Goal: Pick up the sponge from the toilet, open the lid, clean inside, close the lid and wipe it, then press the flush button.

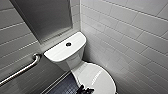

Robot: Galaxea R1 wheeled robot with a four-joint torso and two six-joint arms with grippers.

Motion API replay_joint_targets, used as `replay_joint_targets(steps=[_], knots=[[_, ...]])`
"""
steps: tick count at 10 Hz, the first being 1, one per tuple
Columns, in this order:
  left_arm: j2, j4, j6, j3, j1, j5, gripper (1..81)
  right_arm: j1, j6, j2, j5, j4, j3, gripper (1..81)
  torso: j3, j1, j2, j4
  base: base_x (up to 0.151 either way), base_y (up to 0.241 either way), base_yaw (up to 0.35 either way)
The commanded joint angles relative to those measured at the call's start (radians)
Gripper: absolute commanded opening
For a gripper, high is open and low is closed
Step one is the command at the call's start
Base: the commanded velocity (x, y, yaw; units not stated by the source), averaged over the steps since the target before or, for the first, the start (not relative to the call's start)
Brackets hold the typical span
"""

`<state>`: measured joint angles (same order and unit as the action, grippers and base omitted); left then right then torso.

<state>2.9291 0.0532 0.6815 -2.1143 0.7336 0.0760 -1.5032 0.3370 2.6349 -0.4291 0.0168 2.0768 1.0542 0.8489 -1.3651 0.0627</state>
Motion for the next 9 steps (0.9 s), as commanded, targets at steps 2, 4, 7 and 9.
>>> replay_joint_targets(steps=[2, 4, 7, 9], knots=[[-0.042, -0.049, -0.013, 0.265, -0.153, 0.082, 81.1, -0.007, 0.000, -0.023, 0.063, -0.008, -0.011, 1.0, 0.000, 0.000, 0.000, 0.000, 0.000, 0.000, 0.000], [-0.088, -0.047, -0.014, 0.368, -0.150, 0.085, 81.1, -0.004, 0.000, -0.023, 0.063, -0.009, -0.012, 1.0, 0.000, 0.000, 0.000, 0.000, 0.000, 0.000, 0.000], [-0.135, -0.029, 0.019, 0.459, -0.142, 0.094, 81.1, -0.004, 0.000, -0.025, 0.063, -0.008, -0.014, 1.0, 0.000, 0.000, 0.000, 0.000, 0.000, 0.000, 0.000], [-0.169, -0.036, 0.059, 0.497, -0.141, 0.114, 81.1, -0.004, 0.000, -0.025, 0.063, -0.008, -0.014, 1.0, 0.000, 0.000, 0.000, 0.000, 0.000, 0.000, 0.000]])
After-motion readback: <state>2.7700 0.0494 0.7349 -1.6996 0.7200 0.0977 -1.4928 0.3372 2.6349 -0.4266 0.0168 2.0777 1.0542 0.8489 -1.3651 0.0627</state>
